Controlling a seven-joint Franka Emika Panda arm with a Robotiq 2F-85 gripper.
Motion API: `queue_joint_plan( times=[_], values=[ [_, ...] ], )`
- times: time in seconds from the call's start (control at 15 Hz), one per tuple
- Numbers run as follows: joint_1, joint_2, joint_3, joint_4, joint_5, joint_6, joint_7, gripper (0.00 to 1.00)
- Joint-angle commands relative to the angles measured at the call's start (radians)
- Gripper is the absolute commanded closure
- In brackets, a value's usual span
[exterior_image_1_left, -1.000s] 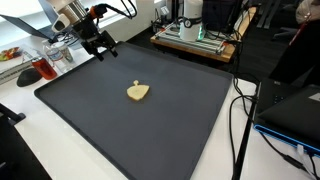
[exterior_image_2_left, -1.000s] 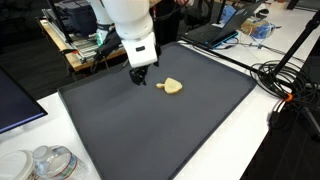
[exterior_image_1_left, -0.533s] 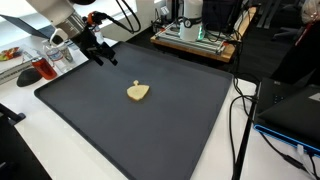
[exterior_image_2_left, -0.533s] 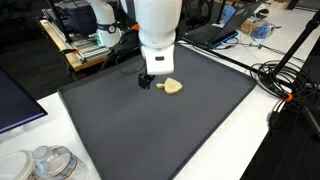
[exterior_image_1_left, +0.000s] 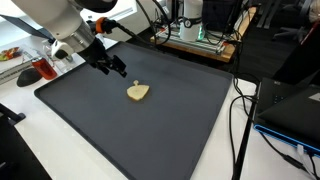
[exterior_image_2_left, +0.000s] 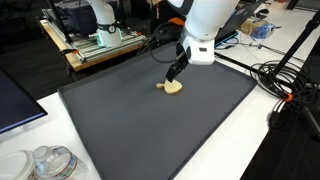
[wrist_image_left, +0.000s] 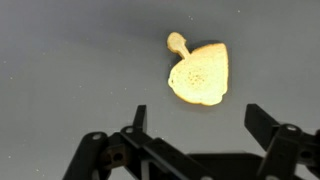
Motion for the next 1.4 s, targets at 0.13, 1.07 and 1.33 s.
queue_joint_plan(
  times=[0.13,1.07,1.33],
  values=[
    [0.091,0.067,-0.008,0.101,-0.070,-0.008,0.211,0.00],
    [0.188,-0.207,-0.004,-0.449,-0.132,0.482,0.419,0.00],
    [0.181,-0.297,-0.016,-0.655,-0.106,0.631,0.516,0.00]
  ],
)
